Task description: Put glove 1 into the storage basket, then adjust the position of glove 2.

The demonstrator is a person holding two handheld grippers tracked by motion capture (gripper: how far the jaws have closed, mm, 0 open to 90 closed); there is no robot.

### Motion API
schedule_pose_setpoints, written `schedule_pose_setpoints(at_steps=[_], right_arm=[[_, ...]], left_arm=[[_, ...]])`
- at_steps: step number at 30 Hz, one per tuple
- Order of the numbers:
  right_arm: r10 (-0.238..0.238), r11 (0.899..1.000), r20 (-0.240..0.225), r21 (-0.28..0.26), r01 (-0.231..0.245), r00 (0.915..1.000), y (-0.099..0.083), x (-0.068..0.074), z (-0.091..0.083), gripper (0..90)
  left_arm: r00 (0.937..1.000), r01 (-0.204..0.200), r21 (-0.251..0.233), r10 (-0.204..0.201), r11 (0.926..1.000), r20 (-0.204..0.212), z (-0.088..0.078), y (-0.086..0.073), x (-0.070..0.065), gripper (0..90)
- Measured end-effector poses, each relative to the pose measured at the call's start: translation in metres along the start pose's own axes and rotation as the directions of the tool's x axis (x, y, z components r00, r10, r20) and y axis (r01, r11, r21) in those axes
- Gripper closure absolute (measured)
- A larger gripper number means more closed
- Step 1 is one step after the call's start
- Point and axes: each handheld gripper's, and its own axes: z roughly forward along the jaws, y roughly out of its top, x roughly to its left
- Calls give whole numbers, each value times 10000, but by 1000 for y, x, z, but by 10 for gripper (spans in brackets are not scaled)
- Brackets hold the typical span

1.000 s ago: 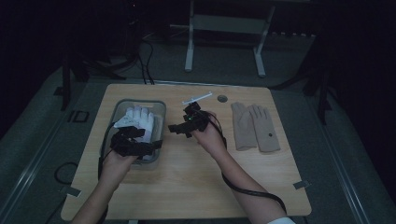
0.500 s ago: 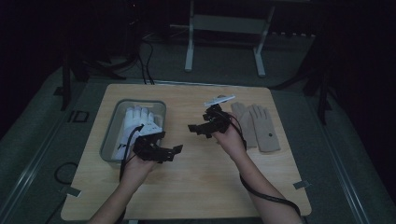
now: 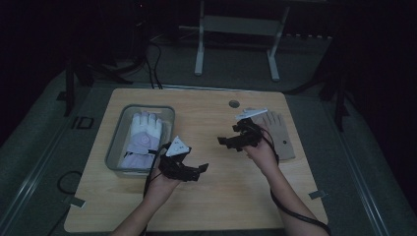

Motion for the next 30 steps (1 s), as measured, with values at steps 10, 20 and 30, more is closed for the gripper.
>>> schedule_pose_setpoints(at_steps=[10,20,30], right_arm=[[205,9998,690,-95,-199,9974,-33,-27,-17,126],[630,9961,1186,-688,-551,9909,-58,-72,-30,210],[1068,9933,1805,-626,-969,9778,-74,-121,-22,337]], left_arm=[[9993,-378,66,378,9993,75,28,-28,-11,139],[9985,-340,-244,350,9991,428,38,-49,-11,139],[9995,-250,-261,255,9993,210,37,-57,-13,21]])
